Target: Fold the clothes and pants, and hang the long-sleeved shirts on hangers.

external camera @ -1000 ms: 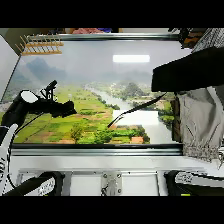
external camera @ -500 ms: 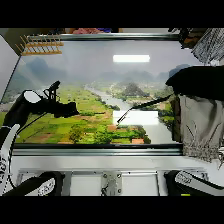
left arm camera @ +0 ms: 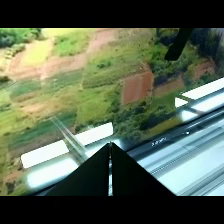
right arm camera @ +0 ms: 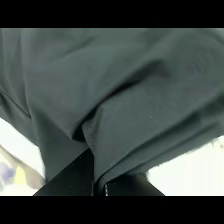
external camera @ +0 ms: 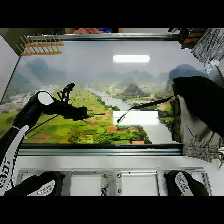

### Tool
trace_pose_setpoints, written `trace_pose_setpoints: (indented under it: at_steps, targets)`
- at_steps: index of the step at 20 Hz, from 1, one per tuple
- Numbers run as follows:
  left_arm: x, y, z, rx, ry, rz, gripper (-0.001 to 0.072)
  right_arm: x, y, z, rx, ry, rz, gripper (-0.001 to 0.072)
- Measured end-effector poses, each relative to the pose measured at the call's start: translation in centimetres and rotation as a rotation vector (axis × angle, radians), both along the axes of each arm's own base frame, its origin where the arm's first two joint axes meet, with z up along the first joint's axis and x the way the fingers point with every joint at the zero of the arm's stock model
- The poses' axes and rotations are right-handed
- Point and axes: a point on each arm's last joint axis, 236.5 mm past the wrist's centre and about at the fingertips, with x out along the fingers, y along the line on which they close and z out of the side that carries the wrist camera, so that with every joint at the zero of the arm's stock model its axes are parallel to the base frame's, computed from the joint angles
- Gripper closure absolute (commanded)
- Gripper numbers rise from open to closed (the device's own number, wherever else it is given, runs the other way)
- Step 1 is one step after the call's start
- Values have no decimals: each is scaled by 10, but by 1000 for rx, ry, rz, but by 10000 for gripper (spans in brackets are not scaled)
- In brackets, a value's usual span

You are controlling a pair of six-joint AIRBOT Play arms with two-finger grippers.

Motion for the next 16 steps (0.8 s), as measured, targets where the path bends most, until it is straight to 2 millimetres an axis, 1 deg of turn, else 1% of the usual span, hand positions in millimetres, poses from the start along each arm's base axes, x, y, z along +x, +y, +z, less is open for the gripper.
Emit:
trace_pose_setpoints:
  at_steps: [3,5,7,8,9,10,12,13,15,16]
  targets:
    - [-3,-4,0,0,1,-13,689,-32,22,-32,52,84,1,698]
    - [-6,-5,0,0,12,-24,689,-46,32,-52,83,132,2,690]
    - [-7,-5,0,1,12,-31,689,-56,39,-69,104,173,14,676]
    - [-9,-6,-1,1,16,-35,689,-59,41,-75,108,191,29,447]
    - [-9,-6,-1,1,16,-38,689,-62,42,-80,105,208,49,72]
    - [-10,-6,0,1,18,-40,689,-61,41,-81,92,214,80,-2]
    - [-11,-6,-1,1,23,-43,689,-57,33,-75,35,217,134,-2]
    - [-12,-6,0,1,28,-47,689,-55,24,-65,-16,212,149,-2]
    - [-14,-6,-1,1,32,-53,689,-46,6,-30,-132,173,172,-2]
    - [-14,-6,-1,1,32,-53,689,-40,0,-7,-185,132,182,-3]
